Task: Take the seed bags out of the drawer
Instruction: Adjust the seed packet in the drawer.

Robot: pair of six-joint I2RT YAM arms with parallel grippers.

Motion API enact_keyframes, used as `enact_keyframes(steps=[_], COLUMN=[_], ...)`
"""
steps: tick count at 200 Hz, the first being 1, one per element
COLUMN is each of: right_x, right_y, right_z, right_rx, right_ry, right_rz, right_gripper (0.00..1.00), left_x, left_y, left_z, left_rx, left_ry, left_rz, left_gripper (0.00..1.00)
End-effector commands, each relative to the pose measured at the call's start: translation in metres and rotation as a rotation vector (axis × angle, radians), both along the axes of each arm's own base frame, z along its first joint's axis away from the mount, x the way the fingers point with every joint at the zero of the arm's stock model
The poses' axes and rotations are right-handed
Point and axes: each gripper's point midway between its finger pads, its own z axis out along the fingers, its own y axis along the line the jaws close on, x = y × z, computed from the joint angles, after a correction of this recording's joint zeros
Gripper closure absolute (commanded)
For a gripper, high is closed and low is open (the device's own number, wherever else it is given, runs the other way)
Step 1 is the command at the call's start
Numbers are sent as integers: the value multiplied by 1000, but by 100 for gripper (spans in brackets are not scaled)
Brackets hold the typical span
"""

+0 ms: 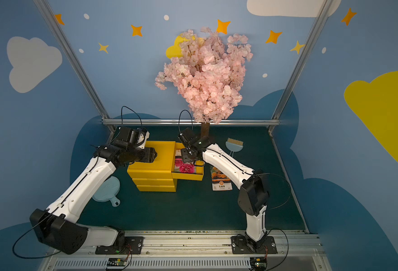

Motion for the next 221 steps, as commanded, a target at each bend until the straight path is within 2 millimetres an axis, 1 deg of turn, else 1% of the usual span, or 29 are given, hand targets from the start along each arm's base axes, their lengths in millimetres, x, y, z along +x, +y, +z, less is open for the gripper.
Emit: enact_keyframes(steps=[1, 33, 72, 98, 117, 139, 160, 187, 209, 221], right_x=[-2, -3, -8, -12, -17, -16, -14, -14, -15, -14], right_y=[7, 19, 31, 41, 54, 60, 56, 43, 30, 21], right_z=[-6, -14, -22, -22, -19, -12, 1, 24, 33, 35], right_rx=[11, 24, 51, 126, 215, 282, 315, 320, 272, 241], right_ry=[45, 72, 118, 180, 242, 260, 240, 193, 147, 127], right_rz=[8, 34, 51, 38, 69, 73, 71, 68, 64, 53], right_gripper=[37, 43, 53, 56, 58, 58, 58, 56, 53, 50], left_x=[-24, -24, -25, -25, -25, -26, -26, -25, -24, -24], left_y=[4, 4, 5, 5, 5, 5, 6, 6, 5, 4], left_z=[-38, -39, -41, -42, -42, -44, -45, -45, -45, -45], left_rx=[24, 25, 28, 28, 28, 29, 32, 28, 24, 22], left_ry=[168, 171, 174, 178, 177, 181, 183, 182, 181, 182], left_rz=[-7, -8, -6, -7, -8, -7, -6, -5, -8, -9], left_gripper=[33, 33, 33, 33, 32, 33, 33, 33, 33, 33])
